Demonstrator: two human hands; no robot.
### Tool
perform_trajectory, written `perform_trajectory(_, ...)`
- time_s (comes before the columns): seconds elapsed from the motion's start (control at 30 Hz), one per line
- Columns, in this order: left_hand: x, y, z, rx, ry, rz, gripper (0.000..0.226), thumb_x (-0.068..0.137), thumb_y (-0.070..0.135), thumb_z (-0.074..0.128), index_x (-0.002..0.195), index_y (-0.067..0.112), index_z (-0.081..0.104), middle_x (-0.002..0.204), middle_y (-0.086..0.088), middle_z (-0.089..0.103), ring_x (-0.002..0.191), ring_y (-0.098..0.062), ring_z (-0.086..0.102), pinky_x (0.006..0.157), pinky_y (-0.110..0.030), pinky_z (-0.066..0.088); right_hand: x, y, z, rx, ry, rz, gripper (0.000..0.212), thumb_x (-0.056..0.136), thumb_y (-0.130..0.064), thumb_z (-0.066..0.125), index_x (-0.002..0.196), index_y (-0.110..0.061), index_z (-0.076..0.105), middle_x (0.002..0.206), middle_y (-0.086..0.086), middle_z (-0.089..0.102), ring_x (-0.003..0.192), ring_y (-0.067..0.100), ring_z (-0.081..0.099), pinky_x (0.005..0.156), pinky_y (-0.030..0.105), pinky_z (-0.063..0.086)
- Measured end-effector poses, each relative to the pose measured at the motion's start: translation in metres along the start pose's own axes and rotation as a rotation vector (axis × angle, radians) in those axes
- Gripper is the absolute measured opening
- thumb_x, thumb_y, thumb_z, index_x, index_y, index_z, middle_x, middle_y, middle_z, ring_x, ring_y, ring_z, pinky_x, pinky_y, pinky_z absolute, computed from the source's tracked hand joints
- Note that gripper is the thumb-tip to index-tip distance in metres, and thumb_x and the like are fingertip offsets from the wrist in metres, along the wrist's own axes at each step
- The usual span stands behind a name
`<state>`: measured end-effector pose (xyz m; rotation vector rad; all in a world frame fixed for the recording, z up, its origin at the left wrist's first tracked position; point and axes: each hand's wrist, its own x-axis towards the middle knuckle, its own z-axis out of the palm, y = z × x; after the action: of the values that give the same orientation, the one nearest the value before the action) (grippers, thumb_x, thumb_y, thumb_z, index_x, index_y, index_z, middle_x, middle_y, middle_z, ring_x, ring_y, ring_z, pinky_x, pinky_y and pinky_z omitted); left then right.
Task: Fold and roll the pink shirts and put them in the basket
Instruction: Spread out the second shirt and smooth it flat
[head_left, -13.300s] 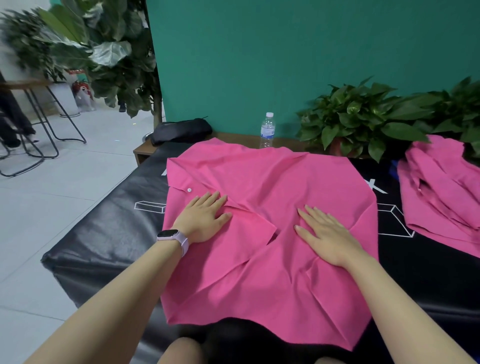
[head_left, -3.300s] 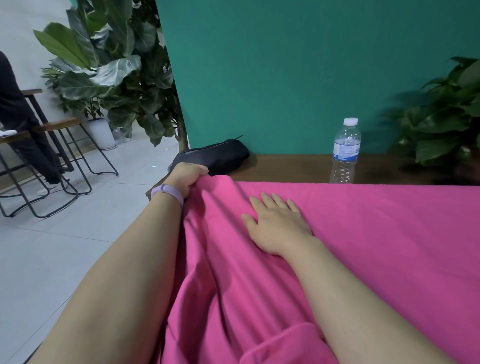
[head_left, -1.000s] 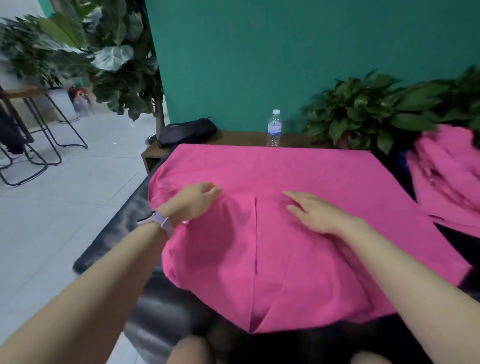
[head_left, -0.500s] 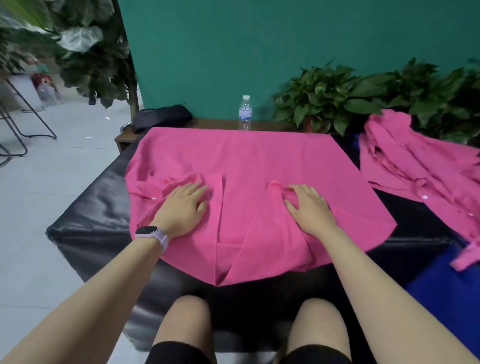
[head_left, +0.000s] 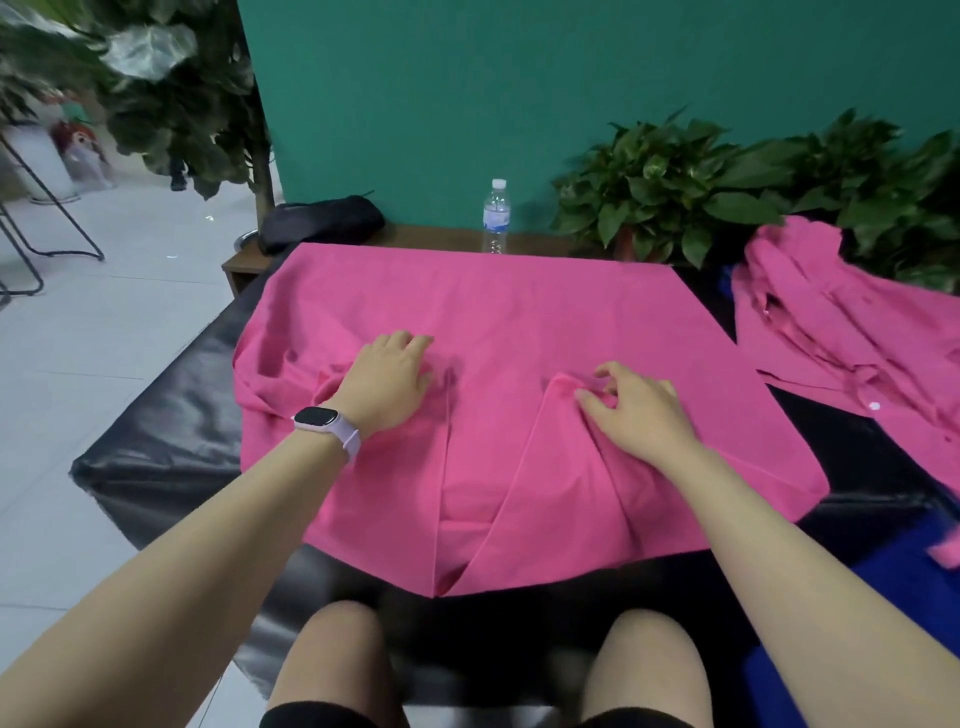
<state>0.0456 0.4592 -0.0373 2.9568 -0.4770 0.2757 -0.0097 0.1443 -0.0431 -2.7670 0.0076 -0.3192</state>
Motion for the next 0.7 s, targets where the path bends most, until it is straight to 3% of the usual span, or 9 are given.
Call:
perform_trajectory(0.1,0.022,-0.007,0.004,0.055,-0.089,-0.027,0.033,0.098,0.024,0.049,0.128,0.015,0.059,0.123,-0.009,0.062,0.116,-0.032,0.057,0.101,-0.039,0.034,0.01,-0.007,0.002,-0.144,-0.085,-0.067,0.045,0.092,-0.059,0.06,0.118,-0.022,0.063,0.113,0.001,0.072,0.112,0.027,0.063,0.101,0.04,0.038)
perform_trajectory(0.23,0.041,-0.017,-0.014,-0.078,-0.275,0.016,0.007,0.091,0.023,0.064,0.089,0.017,0.063,0.096,-0.006,0.068,0.087,-0.03,0.06,0.084,-0.036,0.047,0.021,-0.011,0.0,0.101,-0.187,-0.146,0.012,0.093,-0.028,0.069,0.087,-0.026,0.059,0.088,-0.004,0.067,0.086,0.02,0.063,0.078,0.033,0.045)
perform_trajectory(0.3,0.045,-0.02,-0.025,-0.132,-0.369,0.052,0.024,0.089,0.021,0.069,0.074,0.017,0.05,0.077,-0.005,0.057,0.071,-0.025,0.047,0.071,-0.039,0.048,0.03,-0.013,-0.007,0.184,-0.206,-0.174,0.018,0.093,-0.02,0.069,0.08,-0.025,0.057,0.074,-0.005,0.059,0.069,0.012,0.053,0.068,0.031,0.039)
perform_trajectory(0.37,0.054,-0.021,-0.035,-0.217,-0.375,0.095,0.032,0.09,0.015,0.068,0.071,0.017,0.043,0.068,-0.002,0.048,0.065,-0.022,0.039,0.063,-0.04,0.042,0.043,-0.019,-0.014,0.207,-0.188,-0.205,0.02,0.094,-0.018,0.067,0.079,-0.025,0.055,0.07,-0.004,0.055,0.066,0.013,0.048,0.064,0.033,0.036)
perform_trajectory(0.43,0.069,-0.022,-0.045,-0.377,-0.252,0.107,0.025,0.094,0.015,0.066,0.077,0.016,0.048,0.064,0.003,0.047,0.056,-0.015,0.038,0.058,-0.032,0.033,0.06,-0.025,-0.022,0.243,-0.091,-0.266,0.015,0.096,-0.017,0.064,0.084,-0.02,0.055,0.073,0.0,0.057,0.07,0.018,0.05,0.066,0.034,0.037)
perform_trajectory(0.5,0.093,-0.023,-0.053,-0.509,0.032,0.093,0.012,0.098,0.017,0.062,0.091,0.011,0.054,0.068,0.003,0.052,0.055,-0.009,0.041,0.059,-0.028,0.032,0.086,-0.03,-0.03,0.27,0.092,-0.292,0.011,0.098,-0.018,0.059,0.089,-0.017,0.053,0.074,-0.001,0.057,0.071,0.017,0.051,0.067,0.034,0.036)
perform_trajectory(0.57,0.12,-0.025,-0.055,-0.556,0.289,0.07,0.01,0.099,0.018,0.058,0.095,0.01,0.053,0.073,0.001,0.052,0.064,-0.017,0.043,0.064,-0.03,0.032,0.12,-0.035,-0.036,0.282,0.263,-0.288,0.009,0.099,-0.022,0.055,0.091,-0.021,0.051,0.07,-0.007,0.054,0.067,0.008,0.049,0.064,0.031,0.034)
perform_trajectory(0.63,0.148,-0.028,-0.047,-0.526,0.366,0.025,0.01,0.099,0.021,0.054,0.092,0.015,0.052,0.077,0.001,0.054,0.074,-0.024,0.048,0.066,-0.032,0.034,0.162,-0.037,-0.033,0.267,0.338,-0.271,0.007,0.099,-0.025,0.053,0.093,-0.021,0.052,0.07,-0.009,0.054,0.069,0.009,0.05,0.065,0.033,0.035)
perform_trajectory(0.7,0.171,-0.032,-0.026,-0.457,0.328,-0.026,0.014,0.101,0.023,0.05,0.095,0.013,0.056,0.085,-0.004,0.061,0.083,-0.031,0.057,0.071,-0.035,0.042,0.201,-0.036,-0.016,0.198,0.302,-0.234,0.009,0.1,-0.025,0.052,0.097,-0.016,0.054,0.08,0.001,0.062,0.081,0.027,0.057,0.07,0.038,0.042)
